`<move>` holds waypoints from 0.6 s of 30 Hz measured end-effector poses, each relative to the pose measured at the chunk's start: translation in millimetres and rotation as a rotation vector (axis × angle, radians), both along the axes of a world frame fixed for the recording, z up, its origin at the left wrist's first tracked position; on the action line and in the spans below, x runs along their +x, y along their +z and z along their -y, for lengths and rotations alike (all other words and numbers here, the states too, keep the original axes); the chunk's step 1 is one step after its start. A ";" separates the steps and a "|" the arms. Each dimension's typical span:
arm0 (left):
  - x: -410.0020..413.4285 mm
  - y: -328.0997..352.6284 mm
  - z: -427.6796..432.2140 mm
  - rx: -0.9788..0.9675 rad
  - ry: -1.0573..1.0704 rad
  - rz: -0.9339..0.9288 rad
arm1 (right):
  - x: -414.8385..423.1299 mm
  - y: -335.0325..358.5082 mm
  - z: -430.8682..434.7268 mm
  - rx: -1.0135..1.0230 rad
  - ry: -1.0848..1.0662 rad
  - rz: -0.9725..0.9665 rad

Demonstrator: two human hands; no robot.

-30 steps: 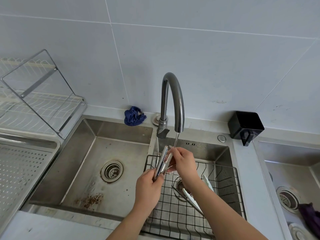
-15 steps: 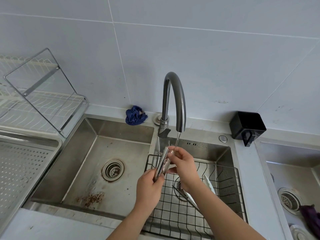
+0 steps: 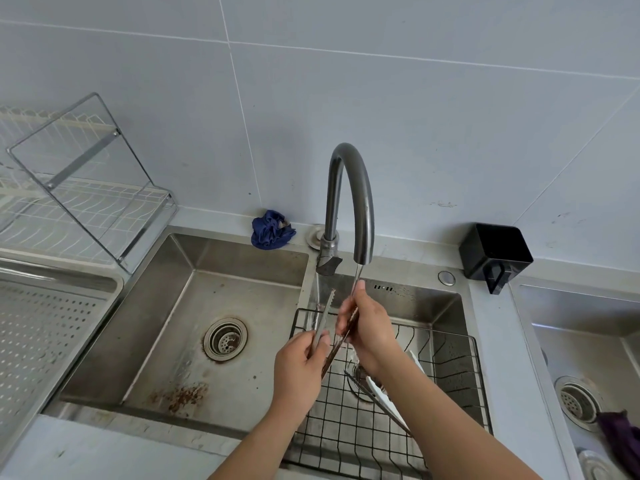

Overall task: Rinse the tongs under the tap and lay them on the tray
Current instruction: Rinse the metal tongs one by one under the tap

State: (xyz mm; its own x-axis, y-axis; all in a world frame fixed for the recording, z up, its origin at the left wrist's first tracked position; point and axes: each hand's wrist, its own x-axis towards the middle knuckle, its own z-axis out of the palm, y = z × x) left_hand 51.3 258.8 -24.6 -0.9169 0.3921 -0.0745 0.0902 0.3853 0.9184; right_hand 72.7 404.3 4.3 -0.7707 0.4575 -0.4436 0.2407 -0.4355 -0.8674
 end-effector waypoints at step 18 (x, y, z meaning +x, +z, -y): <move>-3.4 18.4 -9.7 0.222 0.043 0.502 | 7.4 10.0 4.8 -0.513 0.058 -0.481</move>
State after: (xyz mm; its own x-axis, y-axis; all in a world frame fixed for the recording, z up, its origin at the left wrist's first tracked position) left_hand 47.8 268.5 -6.2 -0.8053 0.4113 -0.4269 -0.3918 0.1712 0.9040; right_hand 80.1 399.5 14.3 -0.9522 0.2342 -0.1961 -0.0829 -0.8160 -0.5721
